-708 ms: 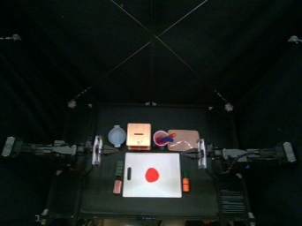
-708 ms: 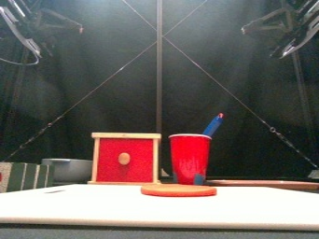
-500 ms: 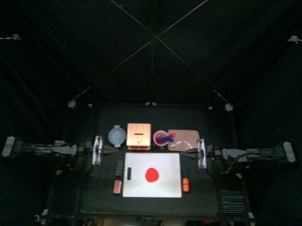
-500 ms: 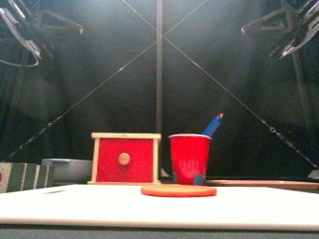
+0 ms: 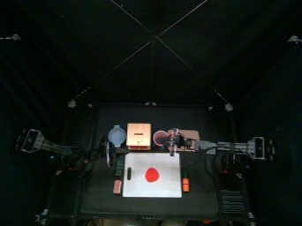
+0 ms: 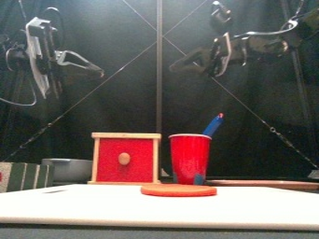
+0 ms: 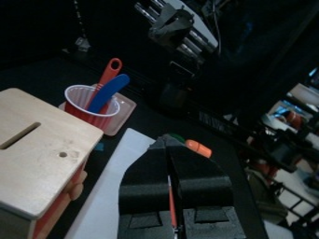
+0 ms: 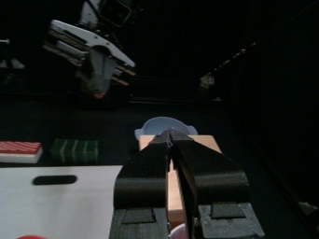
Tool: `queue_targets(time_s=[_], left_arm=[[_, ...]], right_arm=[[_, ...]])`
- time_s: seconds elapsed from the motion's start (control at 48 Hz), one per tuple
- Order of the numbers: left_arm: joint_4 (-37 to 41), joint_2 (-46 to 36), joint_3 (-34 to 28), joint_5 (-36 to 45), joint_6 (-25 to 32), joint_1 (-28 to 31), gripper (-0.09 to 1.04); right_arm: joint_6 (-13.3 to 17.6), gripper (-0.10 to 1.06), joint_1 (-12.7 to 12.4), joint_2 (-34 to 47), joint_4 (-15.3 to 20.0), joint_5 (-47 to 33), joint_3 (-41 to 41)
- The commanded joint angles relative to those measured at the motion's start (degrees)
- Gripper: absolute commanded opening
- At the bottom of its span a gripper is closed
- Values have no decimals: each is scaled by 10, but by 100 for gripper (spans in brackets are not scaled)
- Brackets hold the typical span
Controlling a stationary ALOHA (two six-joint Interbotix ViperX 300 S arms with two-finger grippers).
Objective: Get the cutter from the drawer then cut the dough then place the extra dough in the bowl
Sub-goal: Open the drawer
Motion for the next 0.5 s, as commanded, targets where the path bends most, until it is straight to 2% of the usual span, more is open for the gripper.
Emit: queue_targets(time_s=[0.021, 0.312, 0.5], left_arm=[[-16, 34, -30, -8, -12, -9, 8], [-23, 97, -49, -10, -28, -9, 9], [-150, 145, -87, -1, -35, -10, 9]], right_arm=[[0, 1, -6, 71, -4, -8, -73], [0, 1, -21, 200, -10, -4, -176], [0, 1, -25, 233, -10, 29, -196]])
